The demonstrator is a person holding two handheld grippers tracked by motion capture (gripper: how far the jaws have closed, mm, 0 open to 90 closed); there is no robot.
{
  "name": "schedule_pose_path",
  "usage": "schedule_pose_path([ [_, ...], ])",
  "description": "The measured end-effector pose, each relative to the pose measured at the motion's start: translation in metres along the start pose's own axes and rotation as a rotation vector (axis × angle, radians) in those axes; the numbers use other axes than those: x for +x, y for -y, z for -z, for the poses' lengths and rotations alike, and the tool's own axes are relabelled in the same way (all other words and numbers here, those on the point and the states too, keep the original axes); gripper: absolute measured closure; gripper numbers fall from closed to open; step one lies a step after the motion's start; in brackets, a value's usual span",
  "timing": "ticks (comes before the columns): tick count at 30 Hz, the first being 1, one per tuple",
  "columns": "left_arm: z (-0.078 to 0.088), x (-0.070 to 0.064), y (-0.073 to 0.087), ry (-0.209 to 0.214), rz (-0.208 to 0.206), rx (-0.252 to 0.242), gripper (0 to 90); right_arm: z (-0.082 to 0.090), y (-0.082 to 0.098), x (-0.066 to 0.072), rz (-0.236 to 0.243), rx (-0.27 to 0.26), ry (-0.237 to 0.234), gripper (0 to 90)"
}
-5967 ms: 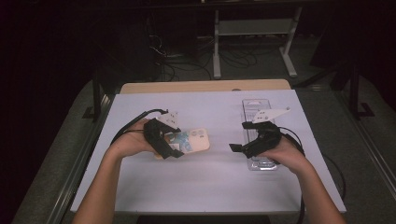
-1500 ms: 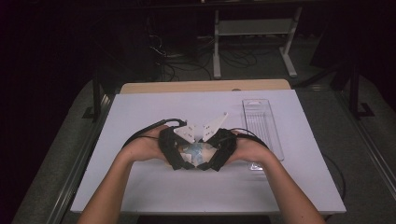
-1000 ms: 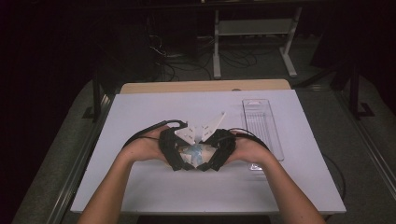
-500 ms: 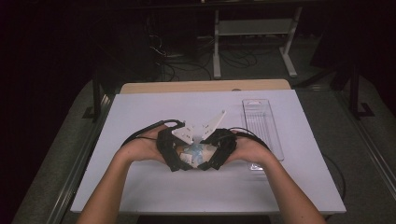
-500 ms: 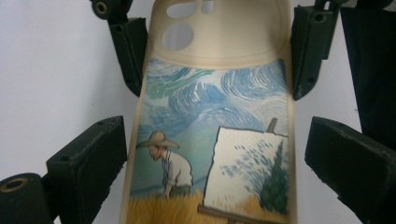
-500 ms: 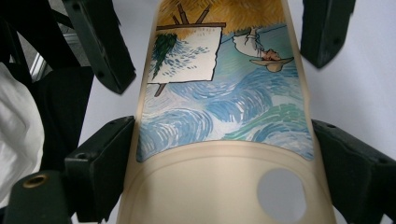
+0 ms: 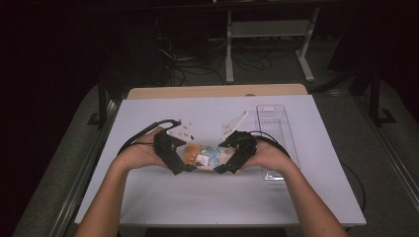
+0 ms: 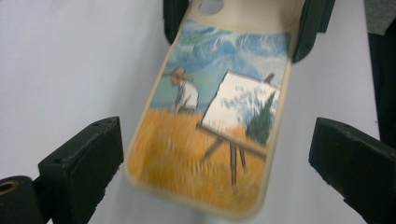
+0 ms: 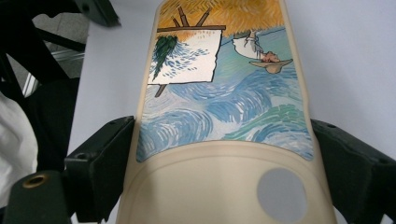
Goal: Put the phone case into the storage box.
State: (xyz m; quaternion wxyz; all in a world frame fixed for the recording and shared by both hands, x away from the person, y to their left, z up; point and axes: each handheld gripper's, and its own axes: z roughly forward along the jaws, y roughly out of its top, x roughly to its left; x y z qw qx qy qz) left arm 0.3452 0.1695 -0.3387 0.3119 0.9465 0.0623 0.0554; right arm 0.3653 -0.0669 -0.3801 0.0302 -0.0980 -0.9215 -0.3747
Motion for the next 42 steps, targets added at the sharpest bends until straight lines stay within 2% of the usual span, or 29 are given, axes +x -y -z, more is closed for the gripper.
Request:
schedule_pose_path([
  [3,0.003,0.0,0.005,-0.029,0.018,0.001,1.9,0.002,0.003,-0.003,-0.022,-0.002,0.009,11.1],
  [4,0.004,0.001,0.007,-0.037,0.009,0.013,1.8,0.003,0.004,-0.004,-0.023,0.001,0.012,11.1],
  [6,0.004,0.0,0.01,-0.054,0.035,0.003,0.0,0.004,0.006,-0.006,-0.036,-0.001,0.021,11.1],
  [7,0.006,0.002,0.012,-0.063,0.013,0.026,0.0,0.005,0.006,-0.006,-0.042,-0.005,0.025,11.1],
  [8,0.006,0.0,0.014,-0.072,0.044,0.007,0.0,0.006,0.006,-0.007,-0.049,-0.011,0.028,11.1],
  [11,0.006,-0.002,0.02,-0.092,0.068,-0.01,0.0,0.008,0.008,-0.009,-0.073,-0.017,0.04,11.1],
  [13,0.007,-0.004,0.024,-0.128,0.072,0.004,0.0,0.01,0.009,-0.01,-0.082,-0.022,0.046,11.1],
  [14,0.006,-0.005,0.026,-0.141,0.102,-0.004,0.0,0.011,0.009,-0.01,-0.086,-0.023,0.047,11.1],
  [15,0.007,-0.005,0.029,-0.158,0.099,0.008,0.0,0.011,0.009,-0.01,-0.095,-0.026,0.052,11.1],
  [16,0.007,-0.006,0.032,-0.166,0.125,-0.002,0.0,0.011,0.01,-0.01,-0.108,-0.023,0.053,11.1],
  [19,0.007,-0.008,0.039,-0.186,0.17,-0.012,0.0,0.012,0.011,-0.011,-0.109,-0.032,0.067,11.1],
  [24,0.003,-0.012,0.054,-0.229,0.249,-0.031,0.0,0.013,0.013,-0.013,-0.141,-0.036,0.076,11.0],
  [26,0.001,-0.014,0.06,-0.243,0.274,-0.048,0.0,0.013,0.014,-0.014,-0.15,-0.045,0.087,11.0],
  [28,-0.001,-0.017,0.066,-0.265,0.319,-0.073,0.0,0.014,0.015,-0.013,-0.176,-0.046,0.087,11.0],
  [29,-0.003,-0.018,0.069,-0.272,0.332,-0.083,0.0,0.014,0.015,-0.014,-0.169,-0.055,0.09,11.0],
  [31,-0.006,-0.021,0.074,-0.288,0.359,-0.088,0.0,0.014,0.016,-0.014,-0.195,-0.059,0.093,11.0],
  [34,-0.011,-0.025,0.081,-0.306,0.392,-0.097,0.0,0.014,0.016,-0.014,-0.211,-0.063,0.1,11.0],
  [36,-0.013,-0.029,0.086,-0.319,0.417,-0.1,0.0,0.014,0.015,-0.012,-0.256,-0.082,0.088,11.0],
  [37,-0.013,-0.029,0.088,-0.332,0.412,-0.105,0.0,0.014,0.016,-0.012,-0.259,-0.084,0.092,11.0],
  [38,-0.013,-0.031,0.091,-0.343,0.433,-0.12,0.0,0.013,0.016,-0.012,-0.263,-0.085,0.1,11.0],
  [41,-0.016,-0.037,0.097,-0.354,0.457,-0.124,0.0,0.012,0.017,-0.013,-0.268,-0.09,0.111,10.9],
  [42,-0.015,-0.037,0.099,-0.365,0.432,-0.119,0.0,0.012,0.018,-0.014,-0.277,-0.087,0.108,10.9],
])
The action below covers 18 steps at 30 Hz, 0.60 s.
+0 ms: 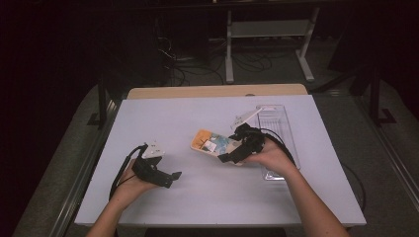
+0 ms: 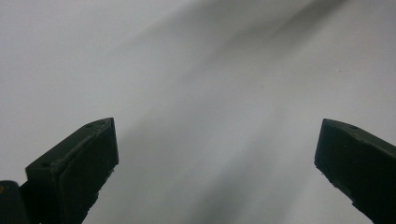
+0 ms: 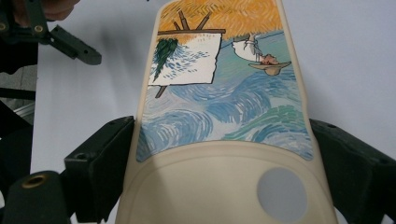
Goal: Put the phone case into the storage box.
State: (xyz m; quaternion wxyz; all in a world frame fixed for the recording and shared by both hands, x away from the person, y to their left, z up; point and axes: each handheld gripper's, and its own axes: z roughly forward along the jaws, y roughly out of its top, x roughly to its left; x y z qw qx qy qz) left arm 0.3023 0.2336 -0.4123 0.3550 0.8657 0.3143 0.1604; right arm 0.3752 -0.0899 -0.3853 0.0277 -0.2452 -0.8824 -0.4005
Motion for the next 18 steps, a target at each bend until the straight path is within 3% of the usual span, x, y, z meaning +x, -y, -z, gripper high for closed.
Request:
schedule_pose_path([
  [2,-0.001,-0.002,0.002,0.002,-0.003,0.001,0.0,-0.001,0.001,-0.001,-0.001,0.001,0.009,11.0],
  [5,-0.005,-0.002,0.004,0.016,0.025,-0.004,0.0,-0.003,0.002,-0.002,-0.008,0.001,0.013,10.9],
  [18,-0.011,-0.005,0.007,0.006,-0.001,-0.046,0.0,-0.003,0.003,-0.003,-0.024,-0.007,0.018,10.9],
])
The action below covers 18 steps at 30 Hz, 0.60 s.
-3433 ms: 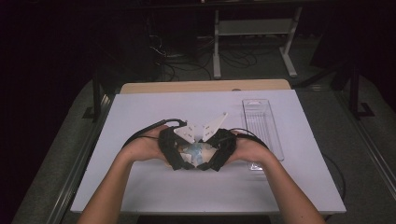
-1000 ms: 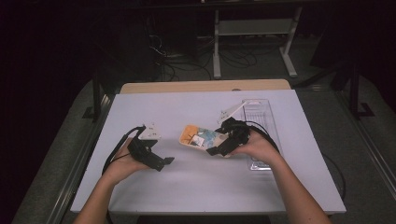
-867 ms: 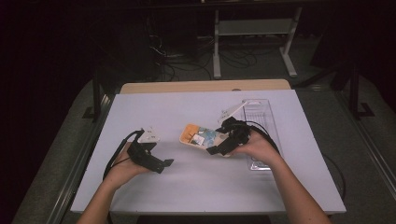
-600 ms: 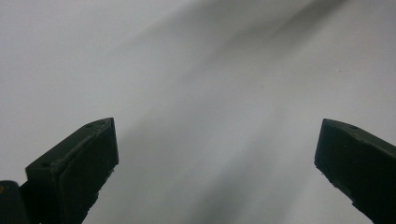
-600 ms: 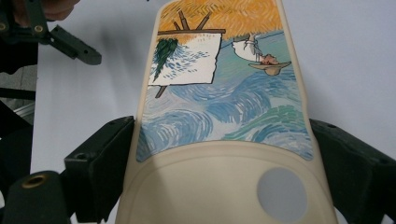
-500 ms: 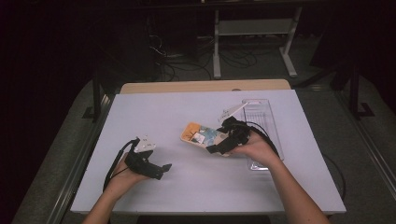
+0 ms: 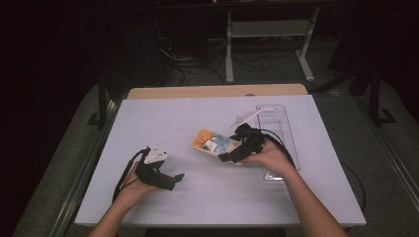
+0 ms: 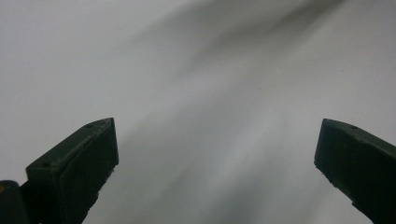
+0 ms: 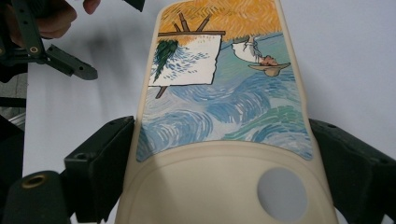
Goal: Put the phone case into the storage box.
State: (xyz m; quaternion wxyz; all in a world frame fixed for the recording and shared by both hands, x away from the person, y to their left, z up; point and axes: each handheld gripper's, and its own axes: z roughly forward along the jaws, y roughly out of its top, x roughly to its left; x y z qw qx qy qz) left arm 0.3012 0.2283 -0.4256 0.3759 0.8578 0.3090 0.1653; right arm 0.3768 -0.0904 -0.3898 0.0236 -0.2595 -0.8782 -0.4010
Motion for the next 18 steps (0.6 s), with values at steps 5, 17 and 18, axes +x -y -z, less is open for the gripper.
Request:
schedule_pose_path([
  [5,-0.0013,-0.0007,0.001,-0.009,-0.009,-0.014,0.0,-0.001,-0.0001,0.0002,0.002,0.006,-0.004,10.9],
  [17,-0.002,-0.0053,0.0004,-0.034,-0.071,-0.038,0.0,-0.0008,-0.0001,-0.0015,-0.006,0.001,-0.008,10.9],
  [18,-0.002,-0.0047,-0.0001,-0.042,-0.094,-0.041,0.0,-0.0008,-0.0001,-0.0016,-0.007,0.002,-0.009,10.9],
])
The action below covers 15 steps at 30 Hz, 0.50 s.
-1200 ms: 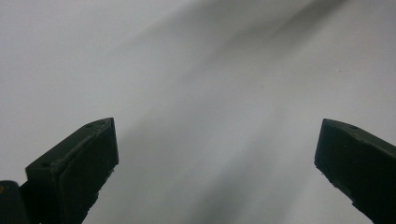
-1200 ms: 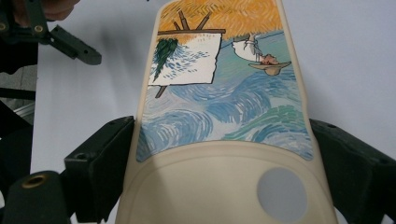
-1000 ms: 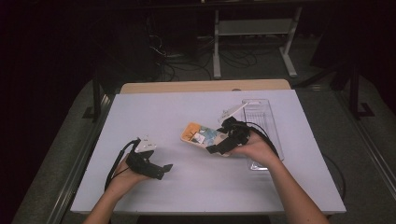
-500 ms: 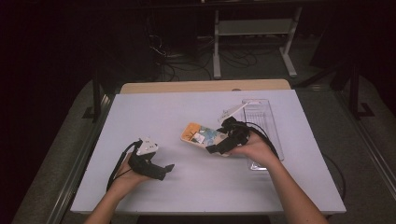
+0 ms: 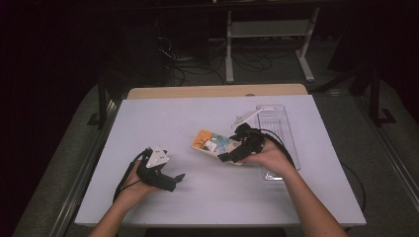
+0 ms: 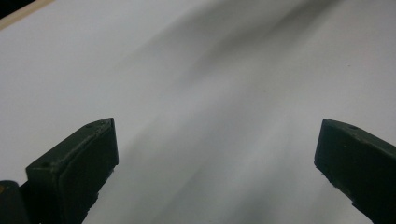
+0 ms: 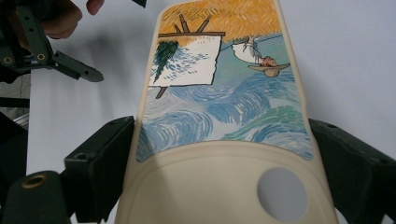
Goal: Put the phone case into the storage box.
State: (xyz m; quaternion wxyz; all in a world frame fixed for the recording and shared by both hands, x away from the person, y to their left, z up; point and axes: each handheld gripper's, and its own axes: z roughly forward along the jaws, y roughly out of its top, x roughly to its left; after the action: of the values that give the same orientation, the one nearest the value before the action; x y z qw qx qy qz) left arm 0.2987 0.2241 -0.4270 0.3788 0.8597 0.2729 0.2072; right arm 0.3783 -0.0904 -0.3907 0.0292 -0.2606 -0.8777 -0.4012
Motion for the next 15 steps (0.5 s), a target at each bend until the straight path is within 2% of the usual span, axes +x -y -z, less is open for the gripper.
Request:
schedule_pose_path([
  [10,-0.0002,-0.0059,-0.0012,-0.037,-0.093,0.019,0.0,0.0003,-0.0002,0.0001,-0.007,0.003,0.0,10.9],
  [15,-0.0007,-0.008,-0.0009,-0.048,-0.114,0.015,0.0,0.0003,-0.0002,0.0001,-0.006,0.004,0.001,10.9],
])
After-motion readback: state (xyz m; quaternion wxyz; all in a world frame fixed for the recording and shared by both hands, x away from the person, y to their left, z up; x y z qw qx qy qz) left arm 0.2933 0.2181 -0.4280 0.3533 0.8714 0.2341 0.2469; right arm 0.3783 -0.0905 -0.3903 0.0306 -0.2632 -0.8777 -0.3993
